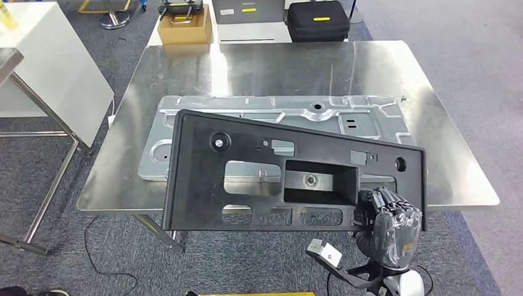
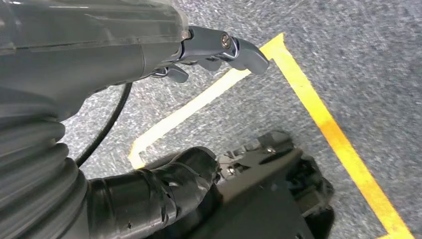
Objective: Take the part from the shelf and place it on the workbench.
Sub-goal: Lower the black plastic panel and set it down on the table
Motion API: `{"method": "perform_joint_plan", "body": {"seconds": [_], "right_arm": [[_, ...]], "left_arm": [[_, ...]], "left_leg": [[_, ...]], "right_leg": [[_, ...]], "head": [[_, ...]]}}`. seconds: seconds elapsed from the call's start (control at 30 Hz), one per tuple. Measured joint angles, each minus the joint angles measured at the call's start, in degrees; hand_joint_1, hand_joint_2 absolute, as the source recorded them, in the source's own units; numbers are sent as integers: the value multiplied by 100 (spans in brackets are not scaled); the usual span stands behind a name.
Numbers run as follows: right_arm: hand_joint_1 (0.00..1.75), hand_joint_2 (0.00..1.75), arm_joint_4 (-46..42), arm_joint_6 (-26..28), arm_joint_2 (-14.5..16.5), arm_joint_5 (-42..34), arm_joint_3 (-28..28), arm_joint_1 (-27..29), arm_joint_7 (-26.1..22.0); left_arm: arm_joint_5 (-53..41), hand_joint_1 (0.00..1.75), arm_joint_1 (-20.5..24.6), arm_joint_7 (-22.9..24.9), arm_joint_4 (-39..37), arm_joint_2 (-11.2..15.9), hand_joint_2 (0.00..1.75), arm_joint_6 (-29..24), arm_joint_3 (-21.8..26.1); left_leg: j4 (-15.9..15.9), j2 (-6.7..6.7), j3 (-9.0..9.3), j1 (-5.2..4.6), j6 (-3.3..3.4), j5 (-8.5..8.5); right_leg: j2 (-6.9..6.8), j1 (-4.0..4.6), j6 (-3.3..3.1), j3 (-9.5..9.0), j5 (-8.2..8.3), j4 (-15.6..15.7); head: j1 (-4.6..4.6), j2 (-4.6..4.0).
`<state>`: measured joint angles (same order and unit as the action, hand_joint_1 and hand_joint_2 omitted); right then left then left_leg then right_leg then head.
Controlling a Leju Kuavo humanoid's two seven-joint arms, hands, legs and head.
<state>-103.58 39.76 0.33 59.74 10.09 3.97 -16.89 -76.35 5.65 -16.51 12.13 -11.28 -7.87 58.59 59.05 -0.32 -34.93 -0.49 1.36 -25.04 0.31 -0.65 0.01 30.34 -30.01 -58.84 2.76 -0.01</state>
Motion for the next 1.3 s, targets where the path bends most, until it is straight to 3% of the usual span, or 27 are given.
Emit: {"method": "perform_joint_plan", "body": {"seconds": [0.07,0.13,0.2,0.23,0.27,0.3,0.37,0.4,0.43,0.5,0.57,0.63,0.73,0.77,0.8,0.83,0.9,0.97,1.07,1.13,1.23,1.27,1.3], "right_arm": [[175,175,-2,1,-1,3,5,-3,0],[175,175,-1,1,-3,4,9,-23,1],[175,175,14,1,-5,4,13,-41,3],[175,175,28,1,-7,4,16,-42,4],[175,175,43,1,-10,4,20,-41,7],[175,175,57,0,-15,4,24,-44,12],[175,175,75,0,-28,5,34,-62,21],[175,175,82,0,-34,6,41,-80,26],[175,175,88,0,-37,10,55,-101,30],[175,175,103,0,-43,35,83,-136,49],[175,175,115,0,-48,111,117,-174,95],[175,175,127,0,-50,285,158,-241,174],[175,175,172,-1,-56,582,222,-370,324],[175,175,206,-3,-65,682,253,-428,395],[175,175,252,-11,-79,797,293,-506,486],[175,175,305,-29,-97,912,339,-602,583],[175,175,426,-91,-138,1119,434,-837,768],[175,175,565,-177,-181,1288,518,-1093,930],[175,175,818,-349,-259,1512,645,-1489,1153],[175,175,1022,-480,-322,1633,721,-1774,1306],[175,175,1409,-666,-410,1801,783,-2223,1554],[175,175,1557,-726,-437,1859,795,-2360,1638],[175,175,1709,-781,-461,1908,806,-2482,1713]], "left_arm": [[-5,0,1,28,0,-3,175,7,-2],[-5,0,10,39,0,-8,175,35,-2],[-4,0,25,38,0,-9,175,79,-2],[-6,0,27,37,0,-8,175,99,-2],[-8,0,26,35,0,-8,175,116,-2],[-10,0,24,33,0,-8,175,131,-2],[-10,0,20,26,0,-10,175,163,-3],[-8,0,21,23,0,-13,175,179,-3],[-4,0,24,23,0,-15,175,190,-3],[3,0,33,31,0,-16,175,190,-3],[4,0,44,41,0,-15,87,156,-4],[-10,0,57,65,0,-16,0,119,-9],[-47,0,70,129,0,-20,0,104,-31],[-59,0,71,154,0,-20,0,103,-43],[-74,0,73,179,0,-20,0,104,-60],[-91,0,79,203,0,-20,0,107,-80],[-125,0,108,236,0,-20,0,113,-125],[-155,0,154,262,0,-25,0,119,-163],[-198,0,195,305,0,-34,0,125,-231],[-232,0,210,341,0,-43,0,139,-284],[-276,0,259,384,0,-55,0,177,-366],[-289,0,268,396,0,-56,0,192,-395],[-298,0,272,408,0,-56,0,207,-420]], "left_leg": [[-79,1,51,31,54,3],[-166,8,129,63,124,9],[-169,13,156,52,171,-21],[-160,12,162,49,178,-40],[-148,9,173,47,179,-62],[-129,4,193,48,173,-89],[-78,-8,244,49,150,-160],[-51,-12,260,42,130,-195],[-28,-14,261,34,104,-221],[-9,-11,249,16,52,-243],[2,-7,249,15,3,-268],[243,-3,157,21,-56,-435],[1282,0,-349,61,-132,-912],[1550,1,-499,74,-147,-971],[1617,1,-559,85,-156,-912],[1459,1,-512,95,-159,-743],[690,4,-187,106,-139,-298],[108,3,61,88,-101,-101],[-9,-4,82,74,-21,-95],[-58,-1,96,90,55,-63],[-79,5,103,78,133,-56],[-76,6,104,67,144,-60],[-71,3,107,57,152,-66]], "right_leg": [[-14,-2,66,-28,-49,-11],[-24,0,117,119,-256,-364],[-24,-10,147,536,-569,-1104],[-24,-14,160,743,-655,-1429],[-25,-18,171,879,-639,-1599],[-26,-21,176,897,-484,-1526],[-29,-25,157,636,8,-828],[-30,-19,135,485,175,-477],[-29,-7,107,388,253,-250],[-20,15,56,355,237,-153],[-11,-2,4,347,254,-109],[-18,-36,-60,310,263,-64],[-38,-45,-108,285,251,-50],[-39,-45,-111,282,247,-51],[-34,-47,-110,278,243,-52],[-26,-50,-103,267,238,-53],[-11,-55,-71,235,219,-53],[-6,-40,-13,233,205,-63],[-6,-29,87,261,214,-54],[-14,-40,144,331,116,-203],[-22,-47,187,820,-326,-1176],[-22,-48,194,997,-411,-1496],[-22,-48,194,1097,-388,-1643]], "head": [[3,1],[13,1],[20,0],[20,0],[19,0],[19,1],[19,1],[20,1],[18,1],[15,1],[13,1],[9,1],[5,1],[5,1],[5,0],[4,0],[5,0],[8,1],[9,1],[11,1],[12,0],[12,0],[11,0]]}}
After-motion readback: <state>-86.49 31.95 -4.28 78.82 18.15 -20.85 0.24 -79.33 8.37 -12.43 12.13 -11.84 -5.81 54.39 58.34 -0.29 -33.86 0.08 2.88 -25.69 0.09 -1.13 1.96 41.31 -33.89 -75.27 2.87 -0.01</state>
